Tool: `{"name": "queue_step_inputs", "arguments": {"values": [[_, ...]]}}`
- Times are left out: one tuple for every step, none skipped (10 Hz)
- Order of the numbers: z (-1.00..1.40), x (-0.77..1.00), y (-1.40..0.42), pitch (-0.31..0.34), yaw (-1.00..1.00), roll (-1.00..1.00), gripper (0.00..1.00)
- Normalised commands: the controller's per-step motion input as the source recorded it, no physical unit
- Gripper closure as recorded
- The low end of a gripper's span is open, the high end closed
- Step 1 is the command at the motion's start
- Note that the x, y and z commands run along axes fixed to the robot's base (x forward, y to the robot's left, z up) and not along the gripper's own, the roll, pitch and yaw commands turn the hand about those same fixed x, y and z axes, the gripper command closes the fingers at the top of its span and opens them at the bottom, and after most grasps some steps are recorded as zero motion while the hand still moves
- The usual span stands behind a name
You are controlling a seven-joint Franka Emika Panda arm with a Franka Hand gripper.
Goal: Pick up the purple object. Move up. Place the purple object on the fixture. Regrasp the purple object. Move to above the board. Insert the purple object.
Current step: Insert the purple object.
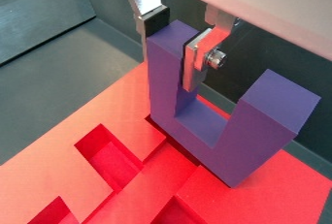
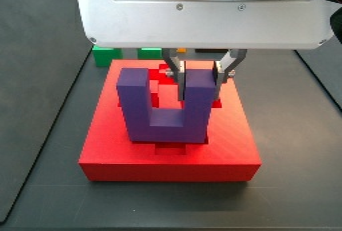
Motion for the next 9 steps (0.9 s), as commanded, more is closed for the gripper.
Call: {"name": "queue_step_inputs", "arguments": {"values": [[-0.01,0.15,0.0,-0.024,0.13,0.06,1.0],[-0.03,0.07,0.0,-0.011,0.11,0.08,1.0],[-0.04,0.0,0.0,-0.001,0.06,0.09,1.0],[-0.04,0.0,0.0,0.0,0.04,0.02,1.0],[-0.06,0.0,0.0,0.0,0.01,0.0,1.0],[-0.12,0.0,-0.05,0.0,0.0,-0.03,1.0],[-0.05,0.16,-0.12,0.0,0.0,-0.05,1.0],[-0.02,0.21,-0.15,0.0,0.0,0.0,1.0],[-0.04,0.19,-0.16,0.0,0.0,0.02,1.0]]}}
